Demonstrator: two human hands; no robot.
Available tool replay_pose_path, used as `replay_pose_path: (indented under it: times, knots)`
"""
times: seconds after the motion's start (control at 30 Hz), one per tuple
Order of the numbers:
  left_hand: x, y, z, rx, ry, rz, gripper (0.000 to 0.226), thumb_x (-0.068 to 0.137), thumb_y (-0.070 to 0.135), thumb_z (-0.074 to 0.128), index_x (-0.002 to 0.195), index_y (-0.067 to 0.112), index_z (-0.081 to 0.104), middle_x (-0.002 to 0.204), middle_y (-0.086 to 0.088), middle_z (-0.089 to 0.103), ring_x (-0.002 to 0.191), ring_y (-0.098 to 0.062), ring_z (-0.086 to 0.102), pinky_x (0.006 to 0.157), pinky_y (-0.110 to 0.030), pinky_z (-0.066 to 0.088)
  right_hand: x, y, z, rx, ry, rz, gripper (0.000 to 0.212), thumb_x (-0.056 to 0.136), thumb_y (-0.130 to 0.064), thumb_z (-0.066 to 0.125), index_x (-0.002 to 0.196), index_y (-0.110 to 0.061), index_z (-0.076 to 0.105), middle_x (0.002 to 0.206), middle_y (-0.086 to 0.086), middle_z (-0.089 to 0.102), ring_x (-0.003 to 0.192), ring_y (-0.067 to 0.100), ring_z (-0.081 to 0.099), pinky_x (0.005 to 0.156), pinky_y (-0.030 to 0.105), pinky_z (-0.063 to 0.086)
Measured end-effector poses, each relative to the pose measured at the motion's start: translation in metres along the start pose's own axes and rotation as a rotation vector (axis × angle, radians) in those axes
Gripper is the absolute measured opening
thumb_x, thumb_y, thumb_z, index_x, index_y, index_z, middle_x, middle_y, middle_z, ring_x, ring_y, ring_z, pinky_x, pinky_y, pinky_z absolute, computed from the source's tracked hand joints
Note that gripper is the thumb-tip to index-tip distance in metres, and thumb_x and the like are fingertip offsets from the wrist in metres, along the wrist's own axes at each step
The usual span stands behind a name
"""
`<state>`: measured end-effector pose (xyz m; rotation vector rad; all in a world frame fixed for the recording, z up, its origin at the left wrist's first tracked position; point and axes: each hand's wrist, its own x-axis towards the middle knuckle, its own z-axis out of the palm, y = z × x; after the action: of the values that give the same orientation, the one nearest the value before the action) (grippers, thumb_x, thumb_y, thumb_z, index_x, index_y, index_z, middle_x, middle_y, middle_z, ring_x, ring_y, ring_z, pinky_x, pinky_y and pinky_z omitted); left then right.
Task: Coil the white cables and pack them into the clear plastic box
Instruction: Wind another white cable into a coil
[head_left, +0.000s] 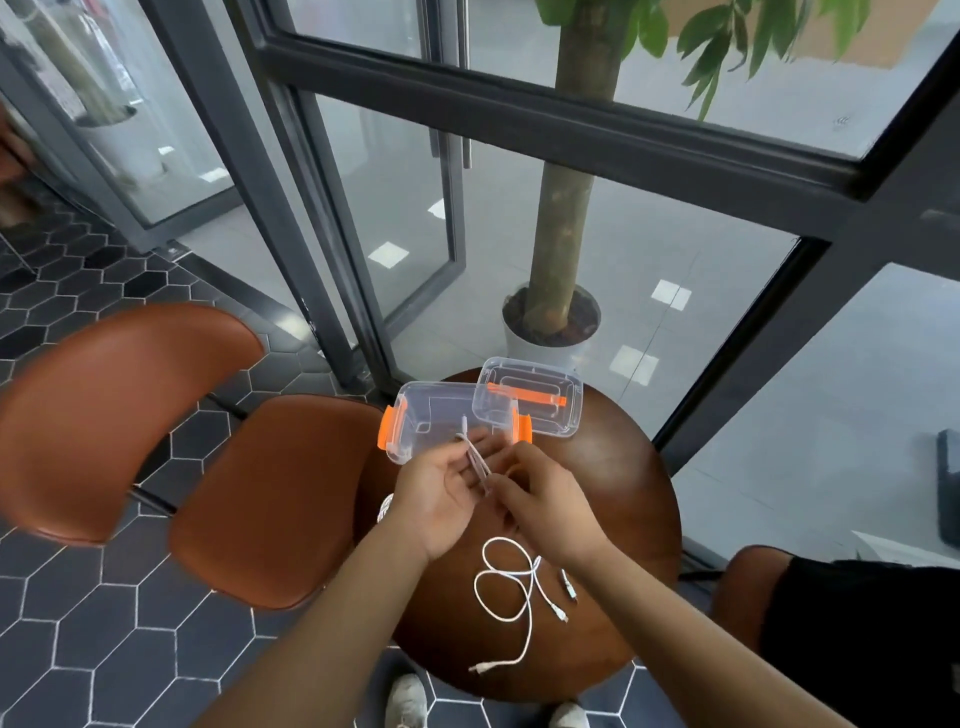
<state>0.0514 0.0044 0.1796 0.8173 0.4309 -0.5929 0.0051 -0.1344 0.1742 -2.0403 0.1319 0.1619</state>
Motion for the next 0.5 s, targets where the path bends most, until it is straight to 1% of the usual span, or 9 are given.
replay_pose_path:
  times: [0.07, 0.13, 0.2, 0.27, 0.37, 0.4, 0.43, 0.47, 0.5]
  knots:
    - [-0.002, -0.001, 0.001, -0.04, 0.006, -0.009, 0.028, 0.102, 0.012, 0.042, 0.122, -0.001, 0.057, 0.126, -0.027, 0.066, 0.112, -0.036, 0.068, 0.099, -0.044, 0.05, -0.01, 0.004, 0.006, -0.036, -0.003, -0.045, 0.004, 0.095, -0.02, 0.061, 0.091, -0.019, 0.059, 0.064, 0.002, 0.07, 0.05, 0.016, 0.065, 0.061, 0.036, 0.055]
    - [-0.005, -0.003, 0.002, -0.061, 0.002, -0.005, 0.026, 0.104, 0.013, 0.041, 0.118, -0.001, 0.057, 0.121, -0.026, 0.068, 0.113, -0.037, 0.068, 0.099, -0.044, 0.051, -0.018, 0.011, 0.011, -0.052, -0.023, -0.066, 0.004, 0.095, -0.021, 0.062, 0.092, -0.02, 0.06, 0.064, 0.0, 0.069, 0.053, 0.016, 0.065, 0.064, 0.036, 0.056]
    - [-0.008, -0.003, 0.001, -0.055, -0.007, 0.001, 0.024, 0.105, 0.014, 0.039, 0.111, 0.002, 0.058, 0.112, -0.024, 0.072, 0.107, -0.035, 0.071, 0.096, -0.043, 0.051, -0.023, 0.022, 0.012, -0.066, -0.043, -0.068, 0.008, 0.096, -0.027, 0.063, 0.089, -0.023, 0.062, 0.065, 0.0, 0.068, 0.057, 0.017, 0.066, 0.067, 0.039, 0.056]
    - [-0.011, -0.003, -0.001, -0.056, -0.013, 0.0, 0.022, 0.105, 0.016, 0.039, 0.106, 0.005, 0.058, 0.101, -0.02, 0.075, 0.098, -0.032, 0.074, 0.092, -0.041, 0.051, -0.025, 0.032, 0.008, -0.057, -0.082, -0.061, 0.017, 0.097, -0.031, 0.063, 0.08, -0.029, 0.063, 0.063, 0.002, 0.067, 0.056, 0.018, 0.064, 0.066, 0.038, 0.055]
    - [-0.018, 0.002, -0.004, -0.071, -0.035, -0.001, 0.023, 0.104, 0.018, 0.04, 0.1, 0.006, 0.06, 0.087, -0.015, 0.075, 0.087, -0.03, 0.076, 0.08, -0.04, 0.057, -0.027, 0.046, -0.003, -0.106, -0.216, -0.073, 0.04, 0.099, -0.032, 0.062, 0.062, -0.044, 0.057, 0.056, -0.008, 0.058, 0.051, 0.005, 0.052, 0.059, 0.023, 0.045]
    - [-0.02, 0.004, -0.005, -0.084, -0.046, -0.003, 0.023, 0.104, 0.018, 0.041, 0.099, 0.005, 0.06, 0.084, -0.014, 0.074, 0.084, -0.029, 0.076, 0.075, -0.039, 0.06, -0.028, 0.052, -0.006, -0.128, -0.277, -0.049, 0.041, 0.099, -0.033, 0.062, 0.061, -0.046, 0.058, 0.056, -0.009, 0.058, 0.052, 0.003, 0.051, 0.059, 0.022, 0.044]
    - [-0.022, 0.006, -0.008, -0.083, -0.051, -0.004, 0.023, 0.103, 0.018, 0.042, 0.097, 0.006, 0.061, 0.082, -0.013, 0.073, 0.081, -0.028, 0.075, 0.071, -0.037, 0.061, -0.028, 0.059, -0.009, -0.165, -0.33, -0.014, 0.036, 0.099, -0.037, 0.061, 0.064, -0.044, 0.06, 0.059, -0.006, 0.061, 0.054, 0.003, 0.052, 0.06, 0.024, 0.045]
    - [-0.023, 0.008, -0.01, -0.072, -0.051, -0.009, 0.024, 0.103, 0.018, 0.042, 0.096, 0.006, 0.061, 0.079, -0.012, 0.072, 0.078, -0.026, 0.074, 0.068, -0.036, 0.06, -0.028, 0.067, -0.013, -0.223, -0.372, 0.019, 0.03, 0.099, -0.041, 0.06, 0.07, -0.038, 0.064, 0.064, -0.001, 0.065, 0.057, 0.004, 0.055, 0.063, 0.027, 0.047]
    - [-0.024, 0.009, -0.013, -0.055, -0.048, -0.019, 0.024, 0.102, 0.018, 0.041, 0.094, 0.006, 0.061, 0.076, -0.01, 0.069, 0.072, -0.024, 0.071, 0.066, -0.035, 0.058, -0.026, 0.074, -0.017, -0.291, -0.411, 0.045, 0.027, 0.099, -0.044, 0.058, 0.076, -0.031, 0.066, 0.07, 0.003, 0.068, 0.061, 0.004, 0.057, 0.066, 0.028, 0.047]
